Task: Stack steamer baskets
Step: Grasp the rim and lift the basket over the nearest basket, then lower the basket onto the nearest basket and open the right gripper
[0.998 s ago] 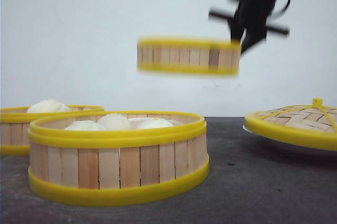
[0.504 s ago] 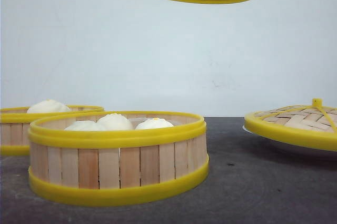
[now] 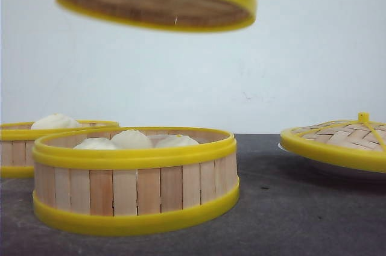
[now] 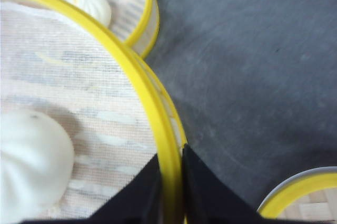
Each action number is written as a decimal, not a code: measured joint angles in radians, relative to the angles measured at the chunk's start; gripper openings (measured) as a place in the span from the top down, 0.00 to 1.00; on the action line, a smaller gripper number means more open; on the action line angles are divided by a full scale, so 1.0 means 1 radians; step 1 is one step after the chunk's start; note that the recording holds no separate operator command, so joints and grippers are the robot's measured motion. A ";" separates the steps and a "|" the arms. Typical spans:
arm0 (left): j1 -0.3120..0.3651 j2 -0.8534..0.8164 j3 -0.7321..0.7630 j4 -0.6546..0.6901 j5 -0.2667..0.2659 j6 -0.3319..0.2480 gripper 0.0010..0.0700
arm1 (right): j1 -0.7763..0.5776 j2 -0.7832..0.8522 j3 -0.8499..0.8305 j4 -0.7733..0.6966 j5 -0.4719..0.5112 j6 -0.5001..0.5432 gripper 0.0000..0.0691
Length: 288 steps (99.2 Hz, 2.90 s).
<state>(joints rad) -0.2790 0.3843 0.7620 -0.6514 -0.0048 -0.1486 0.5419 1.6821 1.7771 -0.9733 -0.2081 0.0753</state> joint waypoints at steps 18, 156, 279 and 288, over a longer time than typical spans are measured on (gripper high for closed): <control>0.000 0.000 0.000 -0.014 0.000 0.000 0.58 | 0.023 0.066 0.000 0.010 0.016 -0.001 0.96; 0.000 0.000 0.000 -0.035 0.000 0.011 0.58 | 0.078 0.127 -0.295 0.283 0.078 0.037 0.47; 0.230 0.715 0.137 0.344 -0.171 0.058 0.58 | 0.397 -0.856 -0.452 0.150 0.556 0.017 0.42; 0.261 0.798 0.171 0.348 -0.153 0.050 0.58 | 0.409 -0.945 -0.563 0.177 0.573 0.052 0.42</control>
<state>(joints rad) -0.0185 1.1820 0.9325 -0.3038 -0.1577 -0.0982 0.9512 0.7368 1.2140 -0.7963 0.3645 0.1276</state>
